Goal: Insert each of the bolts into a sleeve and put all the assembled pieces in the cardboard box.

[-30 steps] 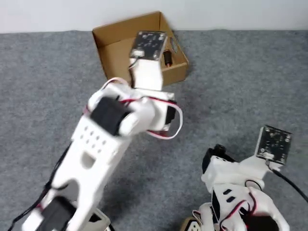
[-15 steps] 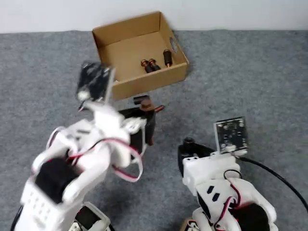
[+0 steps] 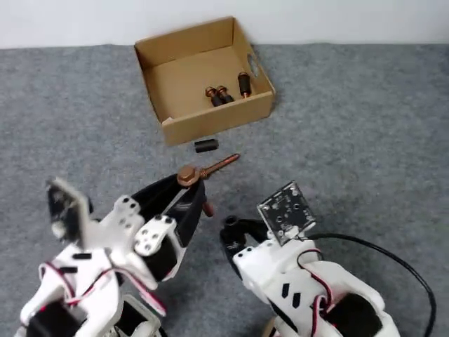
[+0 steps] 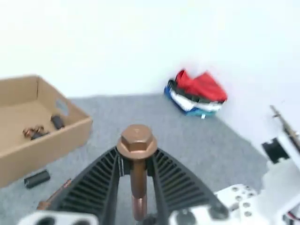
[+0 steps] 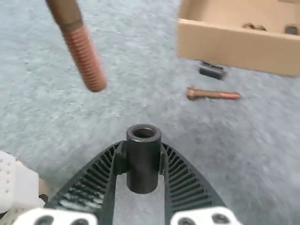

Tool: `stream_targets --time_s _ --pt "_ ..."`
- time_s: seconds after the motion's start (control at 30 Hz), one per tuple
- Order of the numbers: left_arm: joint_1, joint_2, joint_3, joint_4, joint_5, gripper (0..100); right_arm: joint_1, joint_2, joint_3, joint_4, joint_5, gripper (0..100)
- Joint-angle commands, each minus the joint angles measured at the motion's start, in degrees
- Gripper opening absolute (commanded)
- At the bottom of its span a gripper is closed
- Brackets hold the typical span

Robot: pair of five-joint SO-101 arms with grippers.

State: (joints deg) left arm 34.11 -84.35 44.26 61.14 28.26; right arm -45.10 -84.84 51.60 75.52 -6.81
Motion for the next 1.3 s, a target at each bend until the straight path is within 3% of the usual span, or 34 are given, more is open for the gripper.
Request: stream_targets --time_s 0.0,0.23,0.5,0.9,1.27 --pt "-0.09 -5.01 2.86 -4.31 -0.35 0 -3.21 0.22 0.53 -5.05 2.64 0.8" --pt "-4.48 -7.21 4.62 -4.66 -0.26 0 -4.09 0.66 1.05 -11.82 8.70 0.8" --pt "-4.57 -6.95 4.70 -4.57 1.14 0 -4.18 0.66 0.70 -14.64 12.75 0.8" --pt "-4.48 -6.86 7.34 -4.57 2.99 0 -4.18 0.66 0.70 -14.99 13.01 0.8" --pt "0.44 -6.86 9.98 -2.73 4.57 0 -4.18 0.48 0.70 -14.99 13.01 0.8"
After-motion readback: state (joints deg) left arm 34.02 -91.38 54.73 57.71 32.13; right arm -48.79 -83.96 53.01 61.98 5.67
